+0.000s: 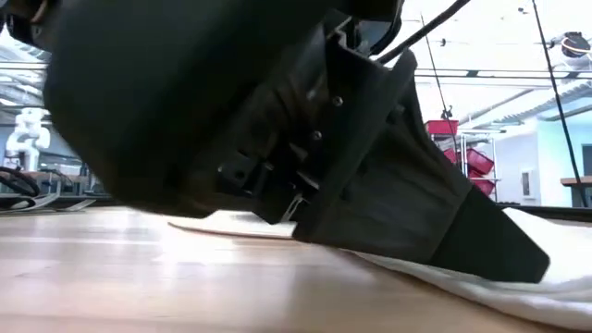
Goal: Set table place
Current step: Fold the white table napkin
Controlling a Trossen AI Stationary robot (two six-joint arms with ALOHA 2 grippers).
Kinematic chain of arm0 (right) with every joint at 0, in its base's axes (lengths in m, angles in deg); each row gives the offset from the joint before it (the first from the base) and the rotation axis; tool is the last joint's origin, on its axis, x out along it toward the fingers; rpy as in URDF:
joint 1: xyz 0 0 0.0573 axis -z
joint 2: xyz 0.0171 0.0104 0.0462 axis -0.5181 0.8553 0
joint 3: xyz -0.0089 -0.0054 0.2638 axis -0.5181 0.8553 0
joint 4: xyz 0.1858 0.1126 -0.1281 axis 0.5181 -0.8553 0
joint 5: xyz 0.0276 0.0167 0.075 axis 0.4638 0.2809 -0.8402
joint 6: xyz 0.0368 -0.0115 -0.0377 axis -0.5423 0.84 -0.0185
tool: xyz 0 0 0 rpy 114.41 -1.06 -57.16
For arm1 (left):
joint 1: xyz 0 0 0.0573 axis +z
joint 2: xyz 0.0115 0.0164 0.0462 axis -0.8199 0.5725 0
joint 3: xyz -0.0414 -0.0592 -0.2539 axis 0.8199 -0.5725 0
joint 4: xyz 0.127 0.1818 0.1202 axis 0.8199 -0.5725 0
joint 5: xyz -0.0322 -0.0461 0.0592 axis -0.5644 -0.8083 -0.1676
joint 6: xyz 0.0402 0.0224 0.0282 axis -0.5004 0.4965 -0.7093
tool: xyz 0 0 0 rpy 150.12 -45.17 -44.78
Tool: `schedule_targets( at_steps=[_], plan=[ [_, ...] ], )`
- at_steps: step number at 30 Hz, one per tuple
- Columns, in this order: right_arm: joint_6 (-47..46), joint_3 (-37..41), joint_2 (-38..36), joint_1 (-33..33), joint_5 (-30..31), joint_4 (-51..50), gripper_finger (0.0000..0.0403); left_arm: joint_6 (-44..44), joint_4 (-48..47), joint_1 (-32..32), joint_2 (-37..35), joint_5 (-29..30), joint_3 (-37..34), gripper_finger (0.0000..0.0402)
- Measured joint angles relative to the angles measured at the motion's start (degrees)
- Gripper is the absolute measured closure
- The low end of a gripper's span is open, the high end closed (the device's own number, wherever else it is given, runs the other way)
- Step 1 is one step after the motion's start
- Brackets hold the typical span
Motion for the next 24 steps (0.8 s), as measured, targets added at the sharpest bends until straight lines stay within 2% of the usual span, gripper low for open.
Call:
schedule_targets(
  at_steps=[2,6,9,11,15,17,20,24],
  plan=[
    [0.60,0.50,-0.14,0.17,-1.19,-0.95,0.0243,-0.28,-0.30,-0.18,-0.57,-0.02,-0.06,0.0262],
    [0.85,-0.33,-1.59,0.29,-2.58,-11.72,0.0243,-3.03,-0.64,-0.27,-3.85,-0.03,-0.05,0.0262],
    [0.91,-4.07,-3.28,0.66,-2.60,-19.60,0.0243,-4.83,-3.00,-0.27,-6.36,-0.04,-0.02,0.0262],
    [2.11,-7.24,-4.03,0.55,-0.63,-21.23,0.0243,-6.28,-5.41,-0.37,-7.74,0.21,-0.02,0.0262],
    [7.77,-13.55,-3.83,-1.51,6.94,-14.20,0.0243,-6.36,-11.90,-1.04,-9.89,2.88,-0.15,0.0262],
    [10.54,-15.55,-2.20,-2.13,8.63,-9.74,0.0243,-6.10,-12.45,-1.65,-9.92,4.58,-1.13,0.0262],
    [14.81,-17.66,2.63,-2.18,9.39,-6.06,0.0243,-5.09,-12.77,-2.87,-9.79,6.79,-2.22,0.0262],
    [21.94,-23.13,10.81,-1.58,7.54,-2.21,0.0243,-2.53,-13.13,-3.78,-9.86,8.66,-2.93,0.0262]
  ],
)
